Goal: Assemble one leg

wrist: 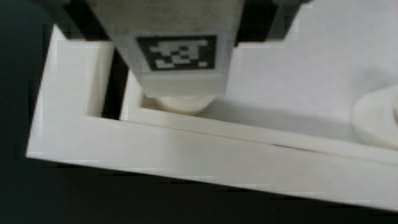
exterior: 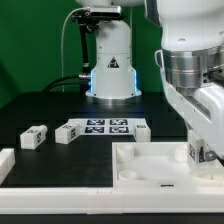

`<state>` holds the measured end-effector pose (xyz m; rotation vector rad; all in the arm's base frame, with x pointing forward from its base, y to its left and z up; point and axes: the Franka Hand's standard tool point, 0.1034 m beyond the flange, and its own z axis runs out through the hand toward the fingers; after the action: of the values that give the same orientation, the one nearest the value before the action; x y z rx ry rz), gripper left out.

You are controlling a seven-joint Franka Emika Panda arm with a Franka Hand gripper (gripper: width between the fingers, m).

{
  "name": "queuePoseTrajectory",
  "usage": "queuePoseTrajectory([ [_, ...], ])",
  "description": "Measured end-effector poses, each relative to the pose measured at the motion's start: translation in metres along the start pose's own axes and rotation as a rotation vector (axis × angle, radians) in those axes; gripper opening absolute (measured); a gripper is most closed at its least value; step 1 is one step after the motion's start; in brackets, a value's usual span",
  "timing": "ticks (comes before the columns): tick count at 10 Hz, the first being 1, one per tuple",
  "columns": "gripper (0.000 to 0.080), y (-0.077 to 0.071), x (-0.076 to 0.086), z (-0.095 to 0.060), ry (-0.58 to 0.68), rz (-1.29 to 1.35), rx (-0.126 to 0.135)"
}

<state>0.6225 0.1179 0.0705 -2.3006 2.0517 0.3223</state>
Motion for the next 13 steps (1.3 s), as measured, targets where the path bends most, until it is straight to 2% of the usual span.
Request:
queuePoseTrajectory([
  [1, 0.0291, 0.000, 0.000, 0.000, 0.000, 0.038, 0.000],
  [2, 0.0374, 0.000, -0.001, 0.000, 0.000, 0.000, 0.000],
  [3, 0.0508, 0.000, -0.001, 0.000, 0.000, -0.036, 0.000],
  [4, 0.0508, 0.001, -0.004, 0.001, 0.003, -0.104, 0.001],
  [5, 0.0619, 0.000, -0.004, 0.000, 0.003, -0.264, 0.001],
  [7, 0.0648, 0.000, -0.001, -0.003, 0.002, -0.529, 0.002],
  [11, 0.0649, -0.001, 0.003, -0.007, 0.015, -1.042, 0.000],
  [13, 0.0649, -0.002, 0.001, -0.010, 0.020, -1.195, 0.001],
])
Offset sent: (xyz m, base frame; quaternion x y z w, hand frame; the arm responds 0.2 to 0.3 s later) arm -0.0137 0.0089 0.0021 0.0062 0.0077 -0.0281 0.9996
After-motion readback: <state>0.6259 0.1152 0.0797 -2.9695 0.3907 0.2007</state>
